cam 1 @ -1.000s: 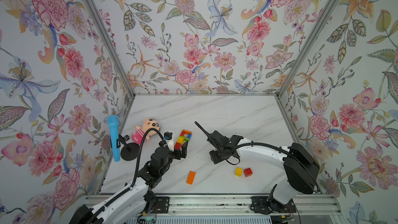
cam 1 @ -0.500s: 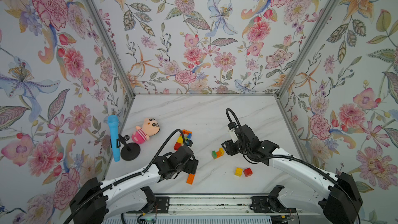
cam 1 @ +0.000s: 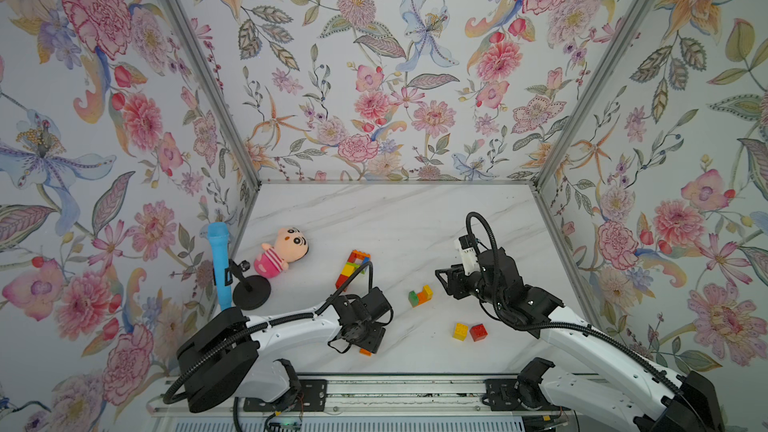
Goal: Assemble the letter p with lego
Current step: Pick up the lego brick from the center of the board.
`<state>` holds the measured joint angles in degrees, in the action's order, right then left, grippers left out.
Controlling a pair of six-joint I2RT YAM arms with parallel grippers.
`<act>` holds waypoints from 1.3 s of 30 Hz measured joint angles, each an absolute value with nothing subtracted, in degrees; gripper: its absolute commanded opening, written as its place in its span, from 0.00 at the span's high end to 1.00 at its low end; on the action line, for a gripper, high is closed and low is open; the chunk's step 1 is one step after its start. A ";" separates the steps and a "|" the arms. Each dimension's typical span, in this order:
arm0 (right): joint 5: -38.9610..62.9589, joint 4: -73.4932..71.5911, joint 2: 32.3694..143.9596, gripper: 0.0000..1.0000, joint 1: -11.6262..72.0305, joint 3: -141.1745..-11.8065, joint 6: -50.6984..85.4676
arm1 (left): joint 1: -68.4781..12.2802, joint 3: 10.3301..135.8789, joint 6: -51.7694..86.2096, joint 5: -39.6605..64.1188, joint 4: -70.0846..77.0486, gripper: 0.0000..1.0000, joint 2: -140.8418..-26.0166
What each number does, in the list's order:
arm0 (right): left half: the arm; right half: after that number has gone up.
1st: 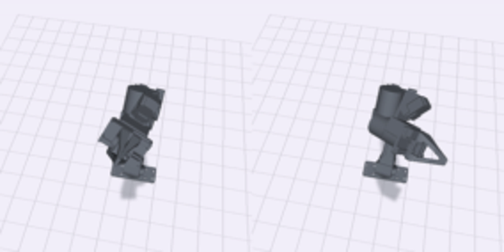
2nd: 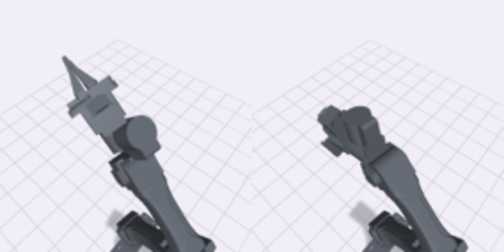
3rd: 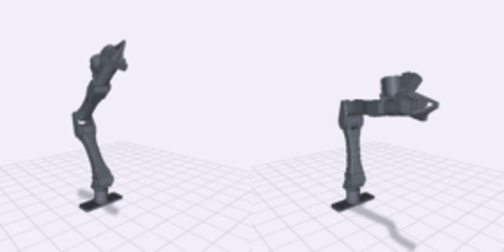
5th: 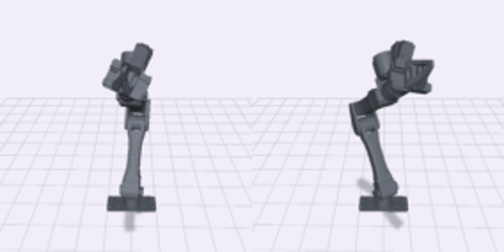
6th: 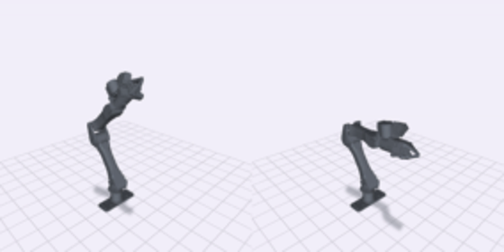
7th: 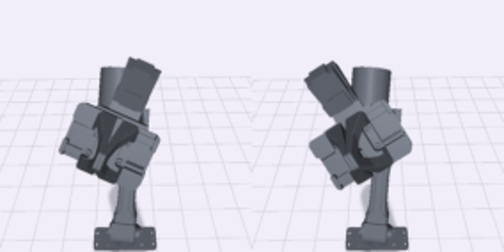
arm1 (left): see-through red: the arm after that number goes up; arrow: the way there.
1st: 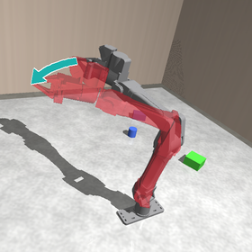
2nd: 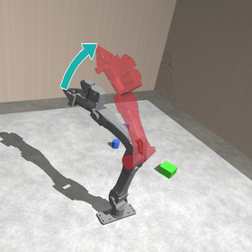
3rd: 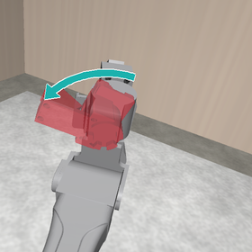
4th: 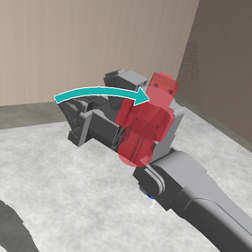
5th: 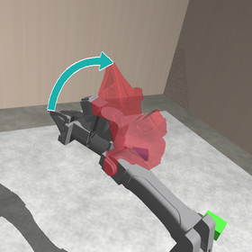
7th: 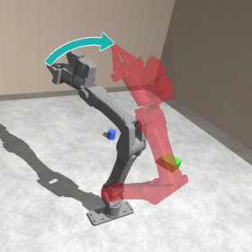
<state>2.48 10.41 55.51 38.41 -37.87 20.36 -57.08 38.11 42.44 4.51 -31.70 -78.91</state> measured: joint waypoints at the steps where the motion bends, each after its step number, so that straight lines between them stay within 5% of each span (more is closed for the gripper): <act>1: 2.61 10.37 55.40 0.42 38.20 -37.56 20.36 | -57.08 38.22 42.44 4.47 -31.70 0.39 -79.15; 14: 3.66 10.15 54.59 0.40 35.81 -35.40 21.87 | -56.88 39.22 41.82 4.95 -30.39 0.80 -80.90; 22: 8.43 5.72 52.88 0.42 32.97 -29.71 24.21 | -54.54 35.35 43.99 8.34 -20.75 0.84 -77.03; 29: 25.93 -1.43 53.08 0.42 26.96 -28.18 20.45 | -48.40 34.37 42.85 8.86 -4.19 0.86 -68.34; 39: 43.99 -21.47 53.63 0.41 28.71 -23.51 19.55 | -43.86 29.58 38.74 15.31 29.04 0.86 -66.41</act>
